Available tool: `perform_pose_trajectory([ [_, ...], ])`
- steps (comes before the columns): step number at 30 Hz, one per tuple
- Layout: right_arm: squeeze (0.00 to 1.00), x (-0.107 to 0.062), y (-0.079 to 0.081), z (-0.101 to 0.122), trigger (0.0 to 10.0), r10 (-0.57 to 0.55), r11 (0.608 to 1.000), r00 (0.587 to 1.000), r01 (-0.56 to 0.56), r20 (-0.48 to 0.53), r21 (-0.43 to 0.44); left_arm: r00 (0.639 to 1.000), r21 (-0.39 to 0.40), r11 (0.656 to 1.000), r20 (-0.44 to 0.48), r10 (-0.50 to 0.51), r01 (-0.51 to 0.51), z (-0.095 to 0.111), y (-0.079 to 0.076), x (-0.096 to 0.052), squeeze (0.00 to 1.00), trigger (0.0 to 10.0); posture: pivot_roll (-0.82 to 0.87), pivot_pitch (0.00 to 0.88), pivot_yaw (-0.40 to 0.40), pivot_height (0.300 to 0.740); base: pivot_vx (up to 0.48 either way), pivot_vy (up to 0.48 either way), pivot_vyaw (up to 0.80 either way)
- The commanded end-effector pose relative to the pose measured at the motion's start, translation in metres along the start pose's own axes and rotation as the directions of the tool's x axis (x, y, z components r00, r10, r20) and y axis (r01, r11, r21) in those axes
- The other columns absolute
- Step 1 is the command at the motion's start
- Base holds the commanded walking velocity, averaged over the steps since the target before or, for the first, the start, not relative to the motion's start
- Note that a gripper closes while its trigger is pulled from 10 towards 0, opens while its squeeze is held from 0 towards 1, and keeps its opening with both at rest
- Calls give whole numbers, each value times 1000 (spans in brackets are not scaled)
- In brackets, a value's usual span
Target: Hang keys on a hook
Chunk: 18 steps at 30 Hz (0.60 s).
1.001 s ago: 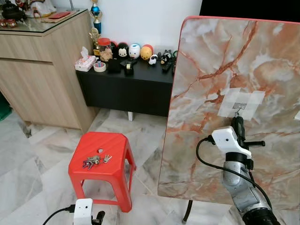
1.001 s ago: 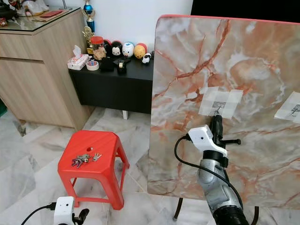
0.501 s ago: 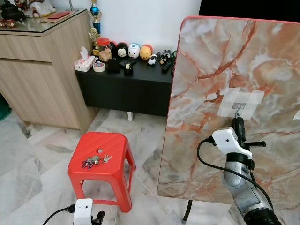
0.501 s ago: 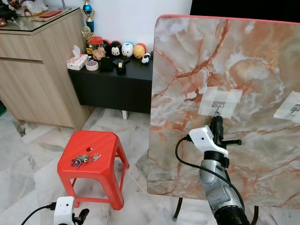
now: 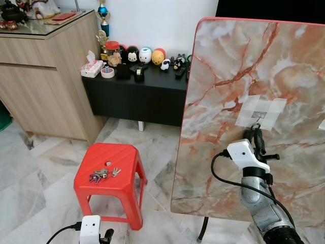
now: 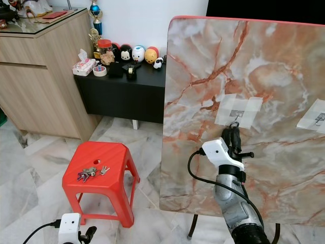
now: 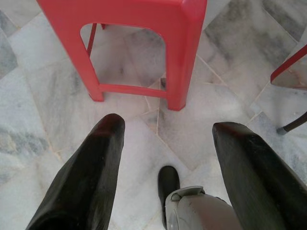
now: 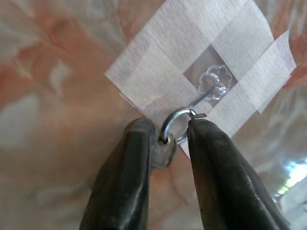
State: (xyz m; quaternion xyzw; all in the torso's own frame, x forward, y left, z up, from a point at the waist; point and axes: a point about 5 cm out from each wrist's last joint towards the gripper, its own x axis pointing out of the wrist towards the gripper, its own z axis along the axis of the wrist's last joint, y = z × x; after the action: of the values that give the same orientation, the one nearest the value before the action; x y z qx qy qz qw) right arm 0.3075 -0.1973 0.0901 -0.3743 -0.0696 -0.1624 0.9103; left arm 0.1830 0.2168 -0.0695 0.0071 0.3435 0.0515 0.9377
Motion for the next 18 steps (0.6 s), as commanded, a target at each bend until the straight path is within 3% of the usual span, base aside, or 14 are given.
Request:
perform_pose_trajectory([
  [1, 0, -3, 7, 4, 10000, 65, 994, 998, -67, 19, 82, 1000, 6, 1000, -20, -2, 2, -2, -2, 0, 0, 10000, 82, 0, -45, 740, 0, 0, 0],
  [3, 0, -5, 11, 7, 10000, 93, 988, 995, -97, 34, 122, 1000, 6, 1000, -20, -2, 3, -3, -1, 0, 0, 10000, 81, 0, -46, 740, 0, 0, 0],
  [5, 0, -13, 21, 13, 10000, 177, 958, 982, -186, 61, 220, 1000, 7, 1000, -20, -4, 4, -3, -2, 0, 0, 10000, 81, 0, -46, 740, 0, 0, 0],
  [10, 0, -27, 31, 4, 10000, 251, 913, 968, -240, 8, 329, 1000, 6, 1000, -19, -4, 4, -3, -2, 0, 0, 10000, 81, 0, -52, 740, 0, 0, 0],
  [12, 0, -42, 39, -14, 10000, 304, 857, 947, -222, -108, 466, 1000, 7, 1000, -18, -4, 4, -2, -2, 0, 0, 10000, 74, 0, -52, 740, 0, 0, 0],
  [13, 0, -42, 39, -14, 10000, 304, 857, 947, -222, -108, 466, 1000, 7, 1000, -18, -4, 4, -2, -2, 0, 0, 10000, 74, 0, -52, 740, 0, 0, 0],
  [14, 0, -51, 43, -24, 10000, 331, 822, 930, -200, -161, 533, 1000, 7, 1000, -18, -4, 4, -2, -2, 0, 0, 10000, 75, 0, -51, 740, 0, 0, 0],
  [15, 0, -58, 47, -32, 10000, 364, 791, 907, -182, -210, 584, 1000, 8, 1000, -18, -3, 4, -1, -2, 0, 0, 10000, 74, 0, -49, 740, 0, 0, 0],
  [18, 0, -81, 56, -63, 10000, 434, 767, 813, -107, -389, 632, 1000, 9, 1000, -18, -2, 2, -1, -1, 1, 0, 10000, 70, 0, -45, 740, 0, 0, 0],
])
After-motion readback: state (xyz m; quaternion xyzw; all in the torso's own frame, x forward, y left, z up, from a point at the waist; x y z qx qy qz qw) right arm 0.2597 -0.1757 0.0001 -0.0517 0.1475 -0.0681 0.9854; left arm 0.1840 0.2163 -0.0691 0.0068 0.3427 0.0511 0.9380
